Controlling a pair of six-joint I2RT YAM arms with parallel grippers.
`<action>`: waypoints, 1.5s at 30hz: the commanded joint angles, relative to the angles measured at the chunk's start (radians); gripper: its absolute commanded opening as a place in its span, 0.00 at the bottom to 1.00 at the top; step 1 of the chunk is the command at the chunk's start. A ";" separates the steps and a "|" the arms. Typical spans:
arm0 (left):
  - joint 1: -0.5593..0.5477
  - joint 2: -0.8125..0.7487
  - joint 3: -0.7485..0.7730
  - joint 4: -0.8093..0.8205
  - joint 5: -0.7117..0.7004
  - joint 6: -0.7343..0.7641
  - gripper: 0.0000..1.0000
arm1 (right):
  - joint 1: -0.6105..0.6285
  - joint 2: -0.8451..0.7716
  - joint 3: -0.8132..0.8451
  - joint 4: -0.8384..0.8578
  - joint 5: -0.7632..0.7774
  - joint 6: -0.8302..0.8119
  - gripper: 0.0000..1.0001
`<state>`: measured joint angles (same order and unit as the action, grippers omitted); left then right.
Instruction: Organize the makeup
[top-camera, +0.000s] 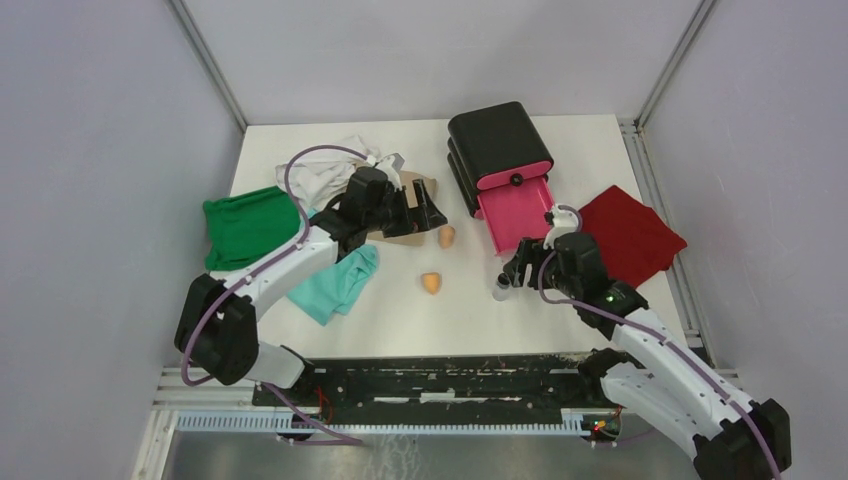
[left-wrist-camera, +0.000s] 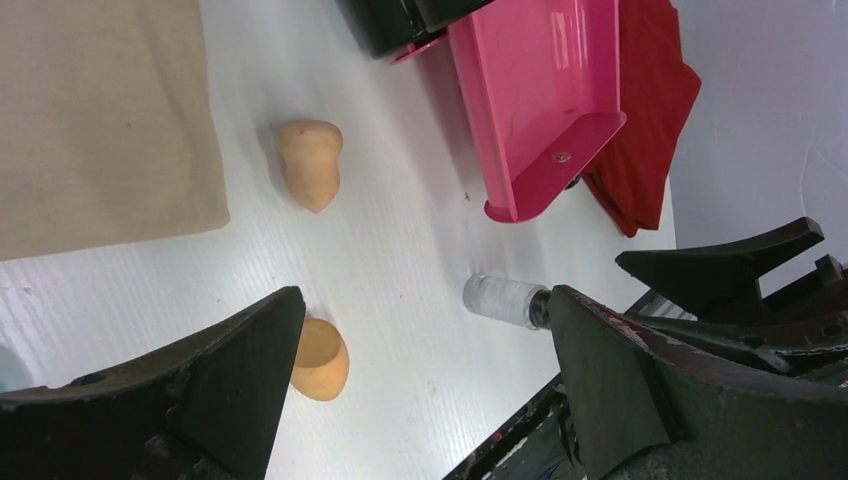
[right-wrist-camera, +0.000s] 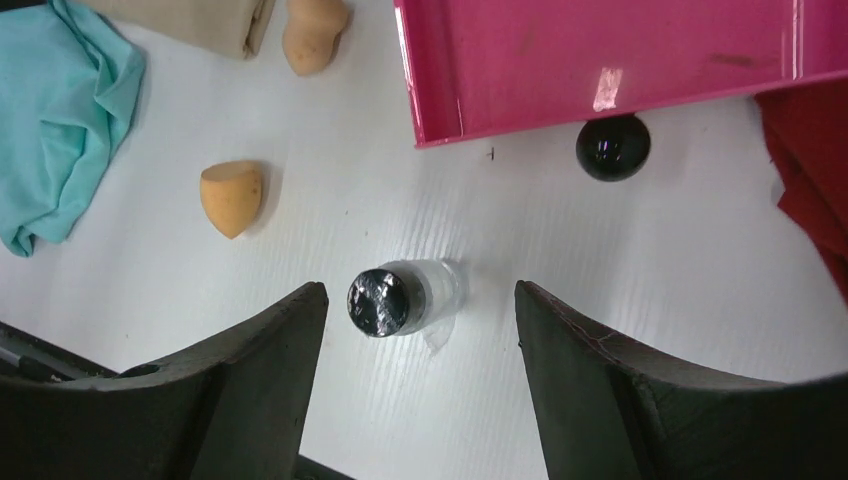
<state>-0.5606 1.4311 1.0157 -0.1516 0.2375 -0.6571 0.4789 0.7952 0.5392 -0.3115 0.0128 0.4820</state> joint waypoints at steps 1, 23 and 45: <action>0.004 -0.042 -0.012 -0.006 0.001 0.051 0.99 | 0.061 0.028 0.052 -0.058 0.073 0.051 0.76; 0.004 -0.028 -0.026 0.004 0.013 0.041 0.99 | 0.316 0.265 0.077 0.020 0.333 0.023 0.66; 0.004 -0.028 -0.037 0.005 0.005 0.043 0.99 | 0.321 0.228 0.167 -0.001 0.316 -0.015 0.17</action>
<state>-0.5602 1.4277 0.9802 -0.1719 0.2379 -0.6418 0.7967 1.1114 0.6167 -0.3054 0.3378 0.4984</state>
